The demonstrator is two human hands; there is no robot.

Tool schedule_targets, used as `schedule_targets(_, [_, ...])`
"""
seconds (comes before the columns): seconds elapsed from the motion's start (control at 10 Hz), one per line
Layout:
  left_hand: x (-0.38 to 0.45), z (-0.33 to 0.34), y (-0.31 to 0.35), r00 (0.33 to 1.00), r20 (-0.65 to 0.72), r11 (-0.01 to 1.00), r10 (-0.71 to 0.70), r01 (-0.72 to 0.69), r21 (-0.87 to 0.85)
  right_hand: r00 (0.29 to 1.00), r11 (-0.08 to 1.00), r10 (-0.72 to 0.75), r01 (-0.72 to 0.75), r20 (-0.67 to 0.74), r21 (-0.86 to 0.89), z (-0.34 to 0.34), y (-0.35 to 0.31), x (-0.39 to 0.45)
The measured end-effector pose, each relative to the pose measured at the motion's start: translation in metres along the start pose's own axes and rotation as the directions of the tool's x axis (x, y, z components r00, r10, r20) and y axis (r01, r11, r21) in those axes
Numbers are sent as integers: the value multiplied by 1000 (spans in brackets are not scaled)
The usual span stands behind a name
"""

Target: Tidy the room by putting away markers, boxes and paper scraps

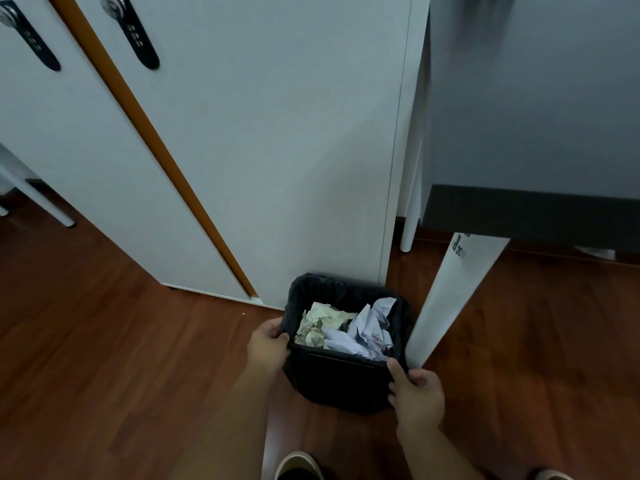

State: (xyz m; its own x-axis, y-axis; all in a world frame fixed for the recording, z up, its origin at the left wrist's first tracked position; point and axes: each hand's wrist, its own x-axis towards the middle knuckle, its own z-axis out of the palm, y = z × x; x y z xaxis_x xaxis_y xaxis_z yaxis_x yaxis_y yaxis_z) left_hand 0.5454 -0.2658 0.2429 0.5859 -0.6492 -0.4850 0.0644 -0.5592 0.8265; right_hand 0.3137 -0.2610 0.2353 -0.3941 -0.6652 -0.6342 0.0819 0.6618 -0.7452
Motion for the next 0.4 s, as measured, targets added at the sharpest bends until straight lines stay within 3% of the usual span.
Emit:
schedule_targets(0.2, [14, -4, -13, 999, 10, 994, 31, -32, 101, 994, 988, 4, 12, 108, -155, -8, -11, 11])
schedule_targets(0.3, [11, -4, -16, 999, -30, 996, 20, -18, 84, 967, 982, 115, -77, 227, -170, -17, -23, 11])
schedule_targets(0.4, [-6, -2, -18, 990, -132, 992, 46, -30, 122, 933, 970, 107, -22, 344, -242, -39, -40, -1])
